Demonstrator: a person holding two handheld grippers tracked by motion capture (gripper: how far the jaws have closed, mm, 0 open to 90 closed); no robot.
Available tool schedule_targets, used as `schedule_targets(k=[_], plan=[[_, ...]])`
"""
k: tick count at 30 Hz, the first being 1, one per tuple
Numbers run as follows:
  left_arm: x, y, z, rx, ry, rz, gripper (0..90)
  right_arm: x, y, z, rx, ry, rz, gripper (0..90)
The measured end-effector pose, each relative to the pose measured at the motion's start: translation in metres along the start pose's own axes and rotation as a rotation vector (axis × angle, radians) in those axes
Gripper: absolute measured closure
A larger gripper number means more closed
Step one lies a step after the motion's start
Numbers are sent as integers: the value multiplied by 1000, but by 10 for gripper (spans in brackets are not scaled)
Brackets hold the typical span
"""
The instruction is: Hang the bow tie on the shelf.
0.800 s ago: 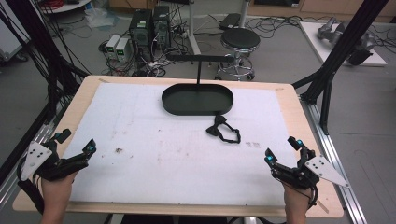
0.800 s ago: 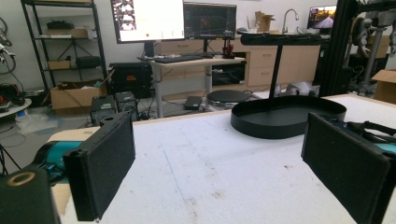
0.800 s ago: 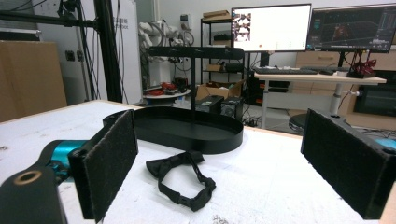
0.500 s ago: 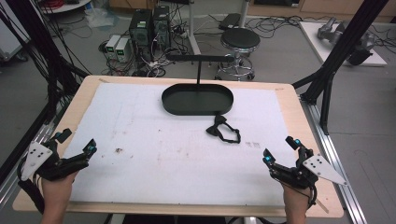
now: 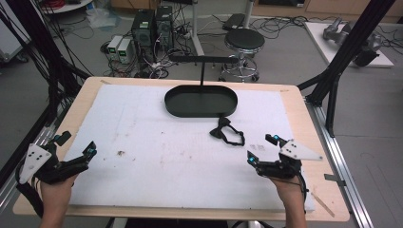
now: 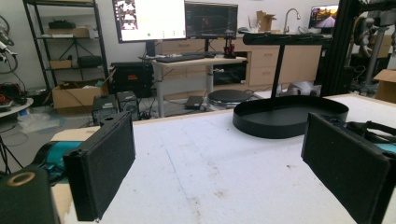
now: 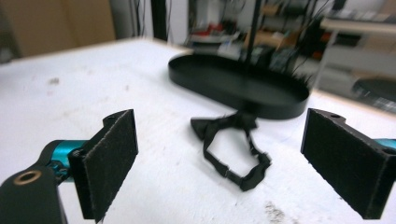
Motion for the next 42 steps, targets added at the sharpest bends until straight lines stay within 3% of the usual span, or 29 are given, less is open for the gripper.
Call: schedule_targets(k=[3, 5, 7, 9, 10, 13, 14, 15, 16, 19, 22, 25, 26, 28, 31, 32, 35, 40, 42], plan=[[-1, -1, 0, 1, -5, 1, 103, 3, 3, 9, 10, -49, -2, 101], [-1, -1, 0, 3, -5, -1, 103, 7, 7, 21, 2, -118, -8, 101], [-1, -1, 0, 3, -6, -1, 103, 9, 7, 25, 5, -136, -13, 102], [-1, -1, 0, 1, -8, -1, 103, 11, 7, 37, 28, -185, -34, 102], [-1, -1, 0, 1, -8, -1, 103, 11, 7, 37, 28, -185, -34, 102], [-1, 0, 1, 1, -12, 1, 103, 11, 9, 56, 71, -274, -42, 102], [-1, 0, 1, 1, -12, 1, 103, 11, 9, 56, 71, -274, -42, 102], [-1, 0, 1, 0, -14, 0, 103, 11, 8, 65, 92, -314, -60, 109], [-1, -1, 1, 1, -16, 2, 103, 11, 8, 65, 92, -314, -60, 109], [-2, -1, 2, 2, -23, 0, 103, 10, 7, 83, 140, -386, -84, 175], [-3, -1, 2, 2, -26, 1, 103, 7, 8, 96, 137, -456, -107, 182], [-3, -1, 2, 3, -27, -1, 103, 7, 10, 103, 135, -482, -114, 199], [-3, -2, 2, 3, -31, -1, 103, 6, 12, 107, 152, -485, -102, 258], [-4, -3, 2, 7, -35, -1, 102, 2, 14, 111, 165, -504, -89, 262], [-4, -3, 2, 9, -34, -6, 103, -3, 15, 116, 156, -546, -89, 283], [-4, -4, 2, 10, -36, -6, 102, -5, 17, 118, 140, -558, -93, 335], [-5, -4, 1, 11, -41, -6, 103, -4, 19, 119, 117, -536, -90, 415], [-5, -6, -1, 16, -41, -8, 102, -7, 18, 121, 154, -561, -75, 493], [-5, -6, -1, 16, -42, -9, 102, -7, 18, 121, 146, -563, -81, 526]])
Point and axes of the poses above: each handheld gripper's, and its own axes: z roughly forward along the jaws, x roughly out of its top, y roughly to its right, the point moved 4 cm from there along z, roughly forward along the jaws, and after that the axes turned 10 degrees about -y, right-handed, at the moved point
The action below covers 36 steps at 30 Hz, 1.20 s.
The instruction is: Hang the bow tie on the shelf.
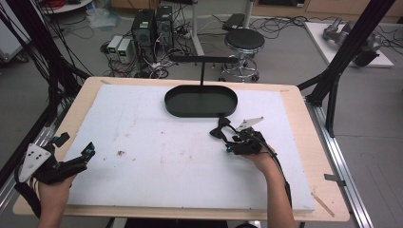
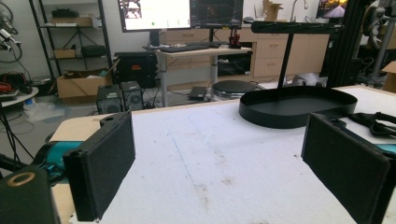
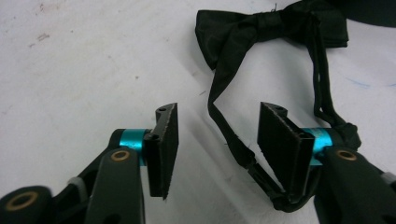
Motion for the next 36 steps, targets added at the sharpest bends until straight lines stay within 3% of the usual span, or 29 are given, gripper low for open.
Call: schedule_targets(k=[10, 14, 20, 23, 24, 29, 31, 33, 35, 36], plan=[[-1, -1, -3, 7, -2, 0, 103, 0, -2, 3, -7, -25, -17, 664], [-1, -1, -2, 7, -3, 0, 103, 1, -8, 2, -2, -41, -45, 850], [-1, -2, -3, 7, -5, 0, 103, 3, -11, -1, -53, -26, -74, 870], [-1, -2, -2, 7, -4, -2, 103, 6, -13, -8, -85, 20, -92, 871], [-1, -2, -2, 6, -6, -2, 103, 9, -15, -15, -114, 59, -114, 871], [-1, -1, -2, 6, -4, -1, 102, 13, -20, -29, -144, 127, -133, 870], [-2, -1, -2, 6, -9, 3, 103, 15, -24, -40, -182, 182, -160, 869], [-2, 0, -1, 5, -8, 2, 102, 16, -25, -43, -194, 198, -165, 870], [-2, 0, -1, 5, -11, 7, 102, 20, -30, -55, -227, 275, -187, 870], [-2, 0, -1, 5, -11, 7, 103, 20, -30, -55, -227, 275, -187, 870]])
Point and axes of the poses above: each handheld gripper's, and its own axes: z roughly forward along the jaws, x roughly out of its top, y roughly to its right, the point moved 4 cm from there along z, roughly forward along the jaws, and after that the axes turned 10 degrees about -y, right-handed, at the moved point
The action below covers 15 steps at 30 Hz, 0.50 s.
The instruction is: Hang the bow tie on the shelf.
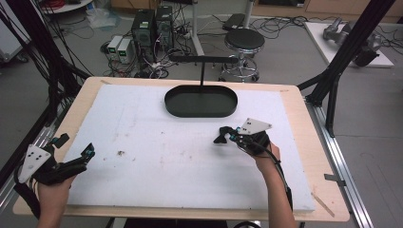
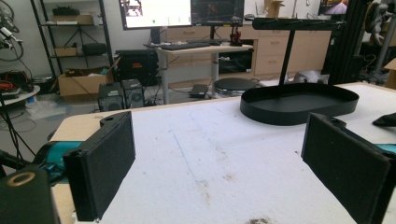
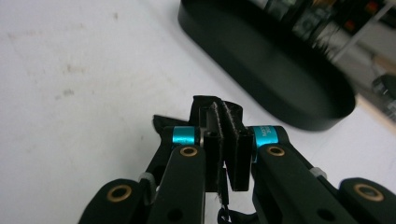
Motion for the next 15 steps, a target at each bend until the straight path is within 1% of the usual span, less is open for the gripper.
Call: schedule_targets(k=[2, 3, 4, 7, 8, 9, 10, 12, 13, 14, 15], plan=[[0, 0, 0, 0, 0, -2, 102, 5, 1, -7, -29, 47, -4, 870], [0, 0, 0, 0, 0, -1, 102, 9, 1, -14, -54, 93, 10, 870], [0, 0, 1, 0, 0, -1, 102, 9, 1, -14, -54, 93, 10, 870], [-1, 0, 1, 0, -2, 2, 103, 15, 4, -23, -91, 157, 12, 870], [-1, 0, 1, 0, -2, 2, 103, 17, 5, -25, -107, 177, 12, 870], [-1, 0, 1, 1, -3, 2, 103, 23, 6, -31, -136, 213, 14, 870], [-1, 0, 1, 1, -4, 2, 103, 26, 7, -33, -150, 234, 7, 870], [-1, 0, 1, 0, -4, 1, 103, 34, 8, -38, -175, 268, 0, 871], [-1, 0, 1, 0, -6, 2, 103, 34, 8, -38, -175, 268, 0, 871], [-2, 0, 2, 0, -5, 0, 103, 43, 9, -42, -189, 297, -1, 870], [-2, 0, 2, 1, -4, -2, 103, 43, 9, -42, -189, 297, -1, 870]])
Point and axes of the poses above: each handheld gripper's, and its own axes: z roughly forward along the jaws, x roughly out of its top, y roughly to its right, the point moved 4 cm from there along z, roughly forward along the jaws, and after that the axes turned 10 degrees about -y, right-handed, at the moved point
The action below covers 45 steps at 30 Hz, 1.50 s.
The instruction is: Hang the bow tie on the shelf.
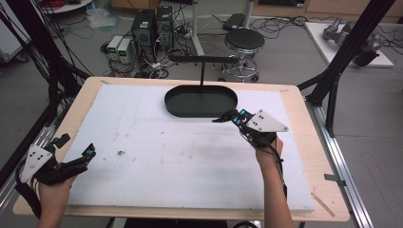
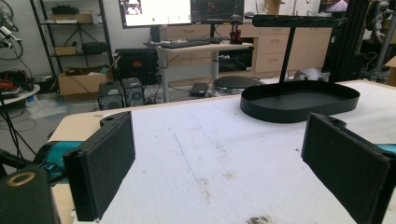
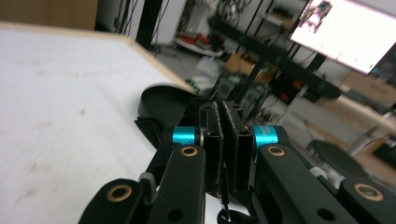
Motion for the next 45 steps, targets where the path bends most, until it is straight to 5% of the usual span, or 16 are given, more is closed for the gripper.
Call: schedule_targets(k=[6, 16, 27, 37, 45], plan=[[0, 1, 1, -1, 4, 3, 103, 26, 8, 8, -33, 77, 6, 870], [3, 2, -2, -3, 37, 1, 103, 46, 20, 38, -42, 85, 28, 870], [4, 0, -2, -8, 42, -4, 102, 65, 37, 82, -70, 46, 19, 870], [3, -1, -1, -20, 42, -13, 102, 73, 57, 139, -105, -14, 74, 869], [1, -2, -1, -28, 38, -22, 102, 69, 69, 158, -143, -24, 122, 869]])
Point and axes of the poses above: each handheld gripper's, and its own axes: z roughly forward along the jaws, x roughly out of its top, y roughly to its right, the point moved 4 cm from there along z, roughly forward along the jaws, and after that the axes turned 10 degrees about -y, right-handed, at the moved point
